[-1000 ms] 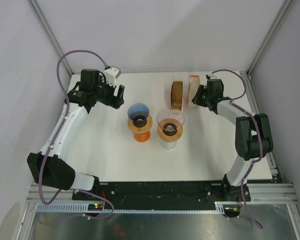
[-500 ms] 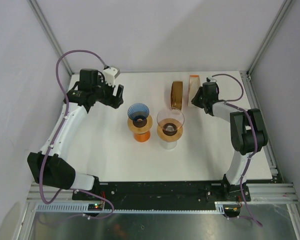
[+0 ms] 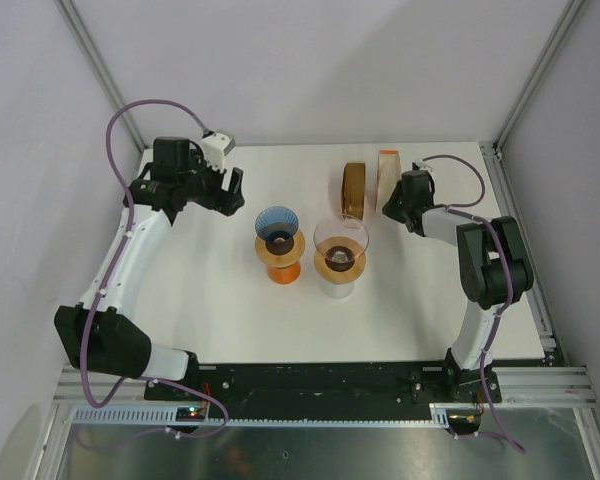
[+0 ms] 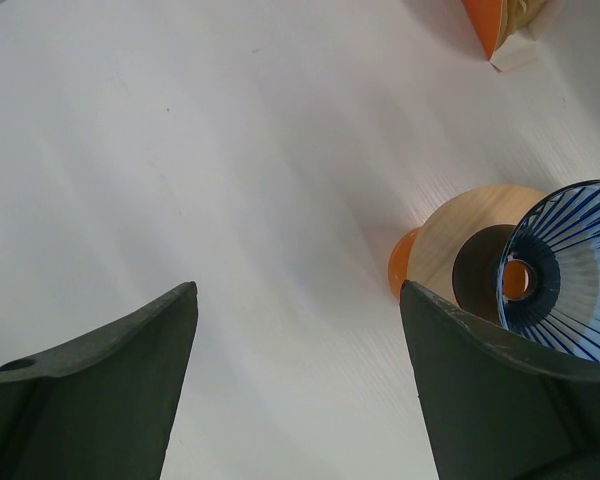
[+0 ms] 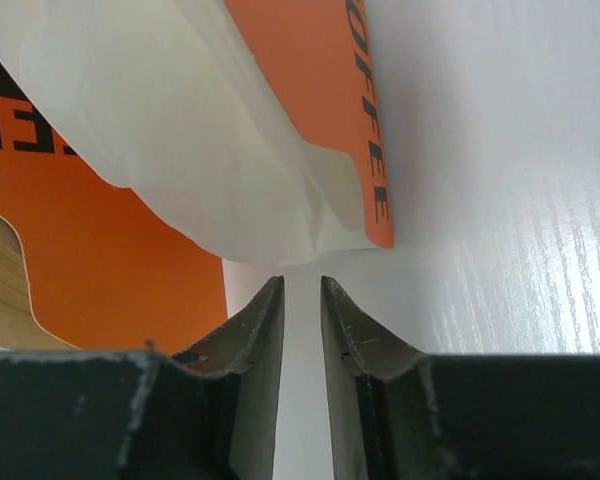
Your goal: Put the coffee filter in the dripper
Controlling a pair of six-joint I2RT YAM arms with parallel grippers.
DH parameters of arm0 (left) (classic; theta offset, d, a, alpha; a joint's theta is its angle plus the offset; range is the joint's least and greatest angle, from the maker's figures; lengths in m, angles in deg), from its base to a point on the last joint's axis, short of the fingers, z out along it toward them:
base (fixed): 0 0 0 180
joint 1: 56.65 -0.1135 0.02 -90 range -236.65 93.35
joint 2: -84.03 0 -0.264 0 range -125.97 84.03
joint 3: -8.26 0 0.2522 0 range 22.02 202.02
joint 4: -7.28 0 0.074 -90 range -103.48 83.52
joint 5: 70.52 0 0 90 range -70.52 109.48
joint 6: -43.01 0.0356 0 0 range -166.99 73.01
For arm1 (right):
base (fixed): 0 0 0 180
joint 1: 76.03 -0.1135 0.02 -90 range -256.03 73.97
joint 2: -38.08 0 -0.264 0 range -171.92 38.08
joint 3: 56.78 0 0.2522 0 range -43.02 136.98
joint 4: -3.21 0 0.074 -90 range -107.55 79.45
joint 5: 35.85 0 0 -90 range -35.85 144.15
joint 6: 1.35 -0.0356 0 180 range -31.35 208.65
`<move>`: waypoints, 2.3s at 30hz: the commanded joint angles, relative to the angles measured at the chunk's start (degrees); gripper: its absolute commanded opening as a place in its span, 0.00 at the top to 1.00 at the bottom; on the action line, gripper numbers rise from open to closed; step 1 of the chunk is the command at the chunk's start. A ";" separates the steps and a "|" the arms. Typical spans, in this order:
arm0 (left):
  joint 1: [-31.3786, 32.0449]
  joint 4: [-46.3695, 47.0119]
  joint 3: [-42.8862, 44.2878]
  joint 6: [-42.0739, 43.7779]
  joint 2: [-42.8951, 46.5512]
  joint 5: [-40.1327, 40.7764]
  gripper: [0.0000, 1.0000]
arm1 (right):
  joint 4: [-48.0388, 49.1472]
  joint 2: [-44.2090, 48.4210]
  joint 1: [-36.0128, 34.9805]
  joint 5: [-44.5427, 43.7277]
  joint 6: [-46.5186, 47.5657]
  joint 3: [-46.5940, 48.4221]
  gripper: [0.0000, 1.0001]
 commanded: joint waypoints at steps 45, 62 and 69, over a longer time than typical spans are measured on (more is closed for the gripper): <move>-2.47 1.66 -0.91 -0.46 1.44 -6.79 0.14 | 4.54 -3.91 0.78 -0.16 0.34 5.91 1.00; -2.49 1.65 -1.24 -0.51 2.76 -8.53 0.14 | -9.17 11.00 -2.51 -6.96 9.18 5.82 1.00; -2.35 1.69 -1.16 -0.29 4.61 -11.65 0.14 | -18.85 22.84 -2.79 -2.72 15.18 5.68 1.00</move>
